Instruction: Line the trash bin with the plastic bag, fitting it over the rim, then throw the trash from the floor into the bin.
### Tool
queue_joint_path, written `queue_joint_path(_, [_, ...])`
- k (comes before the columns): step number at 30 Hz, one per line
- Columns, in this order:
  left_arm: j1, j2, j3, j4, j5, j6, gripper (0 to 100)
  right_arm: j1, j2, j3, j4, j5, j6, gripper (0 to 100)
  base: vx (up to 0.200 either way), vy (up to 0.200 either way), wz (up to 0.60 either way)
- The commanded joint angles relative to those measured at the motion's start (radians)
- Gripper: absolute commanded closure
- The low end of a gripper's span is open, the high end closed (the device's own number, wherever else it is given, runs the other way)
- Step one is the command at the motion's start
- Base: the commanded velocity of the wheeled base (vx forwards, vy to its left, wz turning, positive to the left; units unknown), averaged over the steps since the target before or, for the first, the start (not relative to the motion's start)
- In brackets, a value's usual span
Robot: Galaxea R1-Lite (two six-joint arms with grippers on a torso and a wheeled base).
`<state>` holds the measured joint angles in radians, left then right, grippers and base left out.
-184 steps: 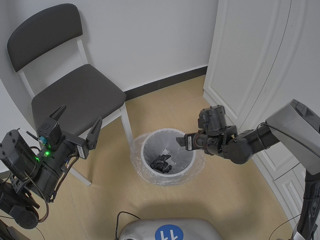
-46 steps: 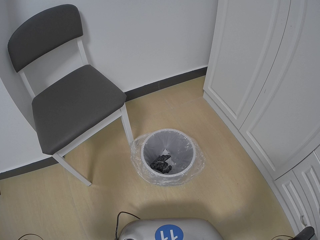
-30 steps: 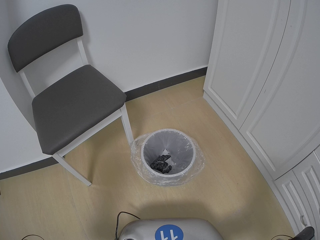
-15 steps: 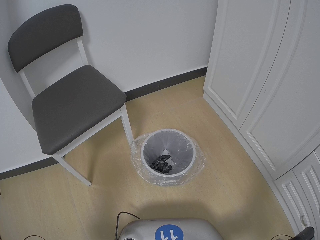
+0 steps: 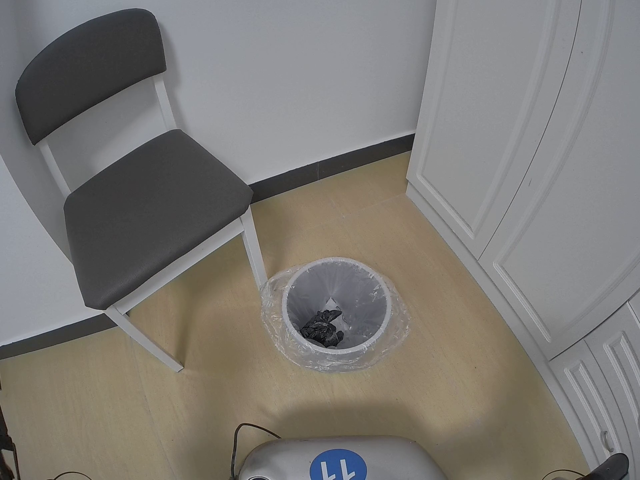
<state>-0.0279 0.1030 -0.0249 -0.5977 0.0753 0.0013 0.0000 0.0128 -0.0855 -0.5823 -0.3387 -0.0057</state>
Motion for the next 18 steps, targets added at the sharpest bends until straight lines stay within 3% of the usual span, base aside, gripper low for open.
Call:
queue_joint_path(1, [0.005, -0.043, 0.011, 0.013, -0.002, 0.000, 0, 0.000, -0.011, -0.003, -0.001, 0.001, -0.002, 0, 0.000, 0.000, 0.00])
queue_joint_path(10, [0.016, -0.103, 0.025, 0.076, -0.003, -0.024, 0, 0.000, -0.011, 0.000, 0.004, 0.014, -0.003, 0, 0.000, 0.000, 0.00])
queue_joint_path(15, [0.017, -0.103, 0.025, 0.098, -0.005, -0.035, 0, 0.000, -0.011, 0.009, 0.002, 0.058, -0.005, 0, 0.000, 0.000, 0.00])
queue_joint_path(18, [0.017, -0.103, 0.025, 0.168, -0.011, -0.035, 0, 0.000, -0.011, 0.032, 0.004, 0.064, -0.005, 0, 0.000, 0.000, 0.00])
